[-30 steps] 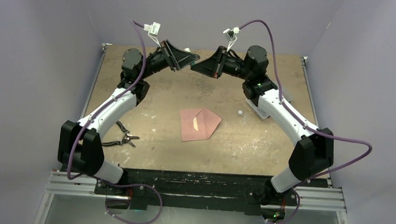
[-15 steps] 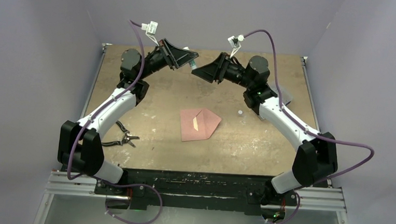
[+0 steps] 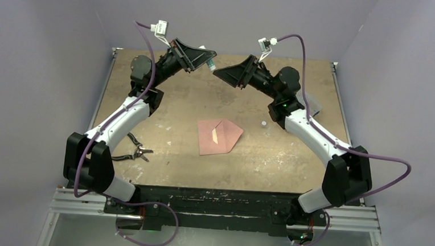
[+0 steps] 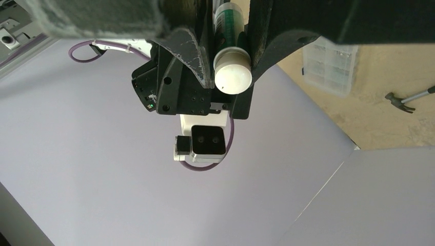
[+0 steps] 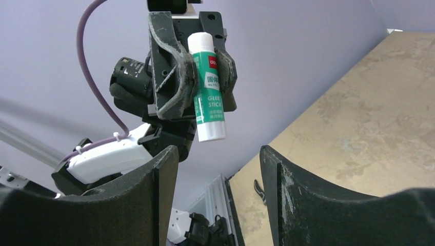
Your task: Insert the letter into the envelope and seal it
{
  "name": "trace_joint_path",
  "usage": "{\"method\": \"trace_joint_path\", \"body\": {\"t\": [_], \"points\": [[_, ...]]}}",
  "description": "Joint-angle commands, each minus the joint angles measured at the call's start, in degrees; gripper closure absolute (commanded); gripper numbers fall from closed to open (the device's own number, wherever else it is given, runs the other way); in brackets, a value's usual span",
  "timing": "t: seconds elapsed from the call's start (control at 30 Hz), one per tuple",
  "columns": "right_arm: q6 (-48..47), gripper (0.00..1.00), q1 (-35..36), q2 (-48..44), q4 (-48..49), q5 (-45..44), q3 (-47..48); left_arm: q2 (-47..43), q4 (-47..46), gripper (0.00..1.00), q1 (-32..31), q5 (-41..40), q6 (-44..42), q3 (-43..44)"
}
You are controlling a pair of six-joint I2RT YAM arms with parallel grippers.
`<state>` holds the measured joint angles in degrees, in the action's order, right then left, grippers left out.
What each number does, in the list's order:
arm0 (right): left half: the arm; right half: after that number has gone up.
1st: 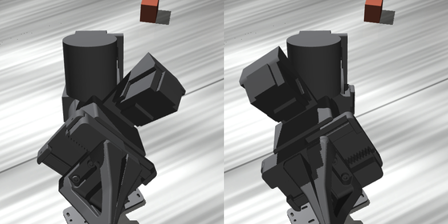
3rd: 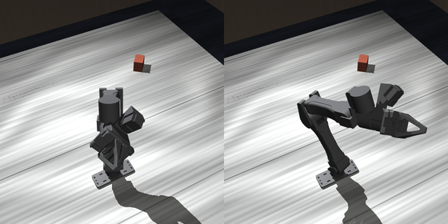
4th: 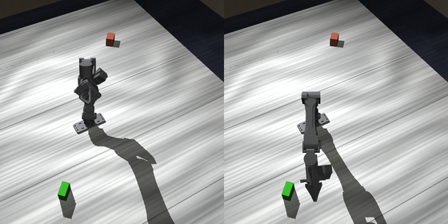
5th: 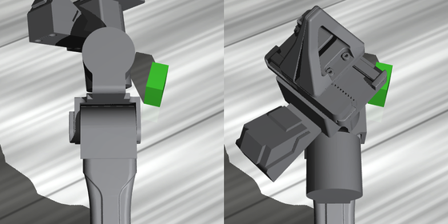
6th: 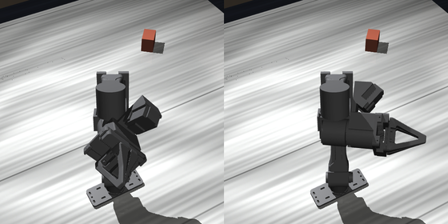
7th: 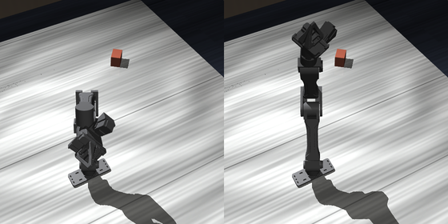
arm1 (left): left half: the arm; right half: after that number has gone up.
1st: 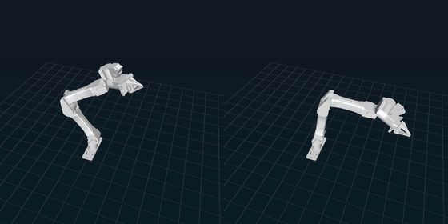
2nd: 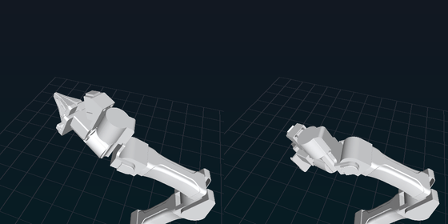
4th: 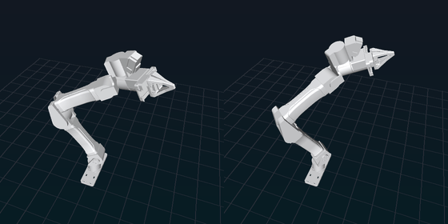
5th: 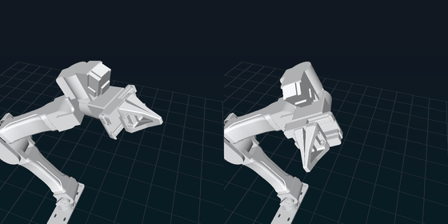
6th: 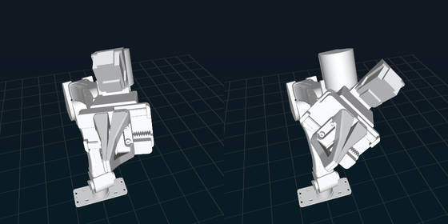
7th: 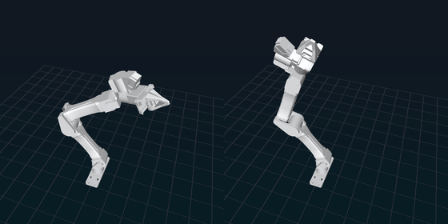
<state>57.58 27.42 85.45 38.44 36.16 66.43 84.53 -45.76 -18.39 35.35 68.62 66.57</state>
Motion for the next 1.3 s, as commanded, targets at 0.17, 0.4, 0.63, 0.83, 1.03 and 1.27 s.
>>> {"method": "trace_joint_path", "body": {"t": [0.17, 0.4, 0.63, 0.83, 1.03, 1.27], "points": [[5.31, 0.47, 0.17, 3.49, 6.82, 1.69, 5.64, -1.11, -4.51, 1.0, 0.2, -0.81, 2.17, -0.22], [16.65, 0.69, 0.24, 5.47, 14.5, -0.21, 5.19, -1.65, -11.37, 1.0, 0.2, -1.36, 4.19, -2.55], [30.04, 0.96, 0.26, 5.85, 22.59, -3.87, 4.04, -1.89, -20.88, 1.0, 0.02, -2.51, 5.41, -5.13], [50.08, 1.0, 0.78, 6.66, 28.42, -8.35, -0.58, -0.46, -35.11, 1.0, -0.5, -1.58, 5.28, -4.1], [61.87, 0.97, 2.55, 8.27, 31.4, -8.73, 0.4, 1.28, -33.62, 1.0, -0.6, 1.17, 1.64, 2.15], [26.01, 0.34, 2.2, 1.92, 5.22, -7.05, 7.67, -0.85, -21.01, 1.0, -0.59, -3.76, 0.46, 1.48]]}}
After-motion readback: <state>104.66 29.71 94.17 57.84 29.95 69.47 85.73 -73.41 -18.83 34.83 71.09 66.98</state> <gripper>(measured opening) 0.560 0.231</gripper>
